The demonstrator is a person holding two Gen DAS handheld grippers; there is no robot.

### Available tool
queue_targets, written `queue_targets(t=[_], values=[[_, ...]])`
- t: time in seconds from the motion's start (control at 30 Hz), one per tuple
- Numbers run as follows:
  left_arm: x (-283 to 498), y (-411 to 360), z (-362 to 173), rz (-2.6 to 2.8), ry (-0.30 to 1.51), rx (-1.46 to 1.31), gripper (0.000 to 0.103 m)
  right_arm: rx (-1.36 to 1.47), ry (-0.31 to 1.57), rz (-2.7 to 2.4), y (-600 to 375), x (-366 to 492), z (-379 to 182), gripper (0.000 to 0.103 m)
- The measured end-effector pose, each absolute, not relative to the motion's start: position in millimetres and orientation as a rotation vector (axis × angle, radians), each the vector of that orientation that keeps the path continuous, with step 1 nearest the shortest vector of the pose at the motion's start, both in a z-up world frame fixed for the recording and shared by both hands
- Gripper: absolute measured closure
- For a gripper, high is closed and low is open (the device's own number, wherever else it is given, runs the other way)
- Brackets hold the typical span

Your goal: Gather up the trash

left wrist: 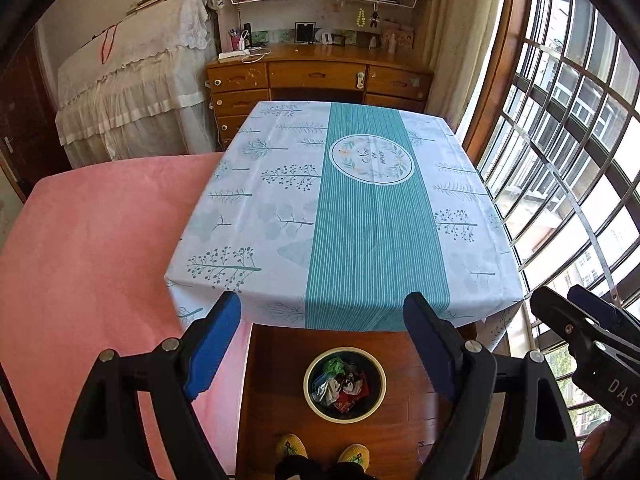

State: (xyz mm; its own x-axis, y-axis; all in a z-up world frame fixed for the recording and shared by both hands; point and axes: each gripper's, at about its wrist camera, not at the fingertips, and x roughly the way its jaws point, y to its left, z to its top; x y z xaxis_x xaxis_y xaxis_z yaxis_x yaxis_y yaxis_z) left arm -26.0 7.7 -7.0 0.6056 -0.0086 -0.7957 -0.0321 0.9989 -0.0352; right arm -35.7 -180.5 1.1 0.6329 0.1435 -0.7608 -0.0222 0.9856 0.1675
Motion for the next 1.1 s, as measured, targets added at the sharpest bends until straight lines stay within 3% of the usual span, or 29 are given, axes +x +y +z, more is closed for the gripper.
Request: queue_targets(t=[1.1], values=[[-51.9, -9.8, -2.3, 0.002, 0.890, -0.010, 0.021, 0.146, 0.903, 0.105, -172.9, -57.5, -6.4, 0.030]])
